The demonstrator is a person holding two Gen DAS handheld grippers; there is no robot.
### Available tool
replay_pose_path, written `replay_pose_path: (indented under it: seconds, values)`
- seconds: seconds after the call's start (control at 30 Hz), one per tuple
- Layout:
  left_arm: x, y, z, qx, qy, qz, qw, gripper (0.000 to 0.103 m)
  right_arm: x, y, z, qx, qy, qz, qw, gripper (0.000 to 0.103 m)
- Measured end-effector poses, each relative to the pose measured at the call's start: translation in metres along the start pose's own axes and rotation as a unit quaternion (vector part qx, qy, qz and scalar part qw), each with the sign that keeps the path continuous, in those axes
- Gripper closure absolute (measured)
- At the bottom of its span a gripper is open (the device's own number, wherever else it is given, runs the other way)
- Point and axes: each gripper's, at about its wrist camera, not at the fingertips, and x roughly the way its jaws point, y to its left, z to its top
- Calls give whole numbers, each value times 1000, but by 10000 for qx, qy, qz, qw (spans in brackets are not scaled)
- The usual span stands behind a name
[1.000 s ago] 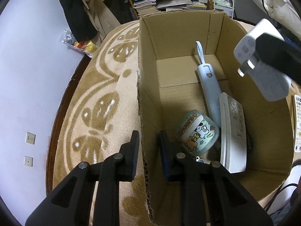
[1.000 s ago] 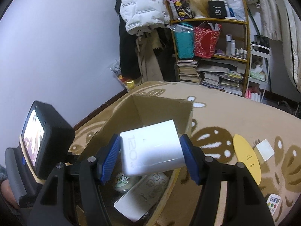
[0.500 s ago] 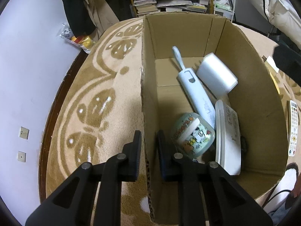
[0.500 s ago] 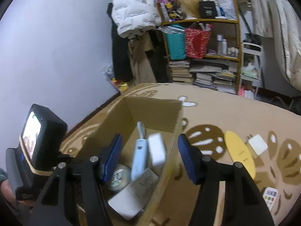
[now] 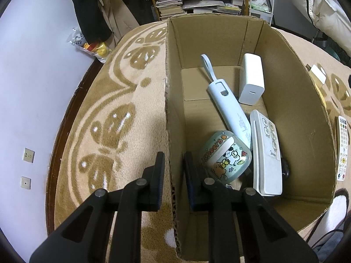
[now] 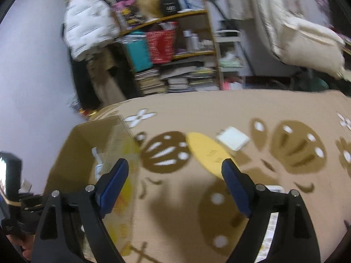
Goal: Organize rigid objects
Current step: 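Move the right gripper back over the white JSCN remote, then grasp the white JSCN remote with the right gripper and lift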
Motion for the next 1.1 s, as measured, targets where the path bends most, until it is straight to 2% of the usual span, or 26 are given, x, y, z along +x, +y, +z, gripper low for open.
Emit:
replay_pose_path:
  seconds: [0.13, 0.33, 0.53, 0.7, 0.77, 0.97, 1.1]
  values:
    - [0, -1, 0, 11, 1, 19, 10000, 85, 3, -28, -3, 218, 88, -458, 9987, 12]
    - [0, -1, 0, 41, -2, 45, 10000, 85, 7, -68, -15, 681, 246, -902, 9933, 12]
    - [0, -1, 0, 44, -3, 50, 10000, 84, 19, -86, -27, 815, 534, -1283, 9869, 14]
    - [0, -1, 1, 41, 0, 47, 10000, 84, 31, -98, -38, 913, 814, -1476, 9815, 26]
    - [0, -1, 1, 44, -2, 50, 10000, 84, 37, -101, -43, 938, 1013, -1621, 9771, 36]
    - [1, -2, 1, 60, -1, 65, 10000, 84, 45, -102, -50, 933, 1280, -1607, 9742, 50]
    - [1, -2, 1, 62, -2, 70, 10000, 84, 46, -102, -51, 970, 1339, -1492, 9749, 55]
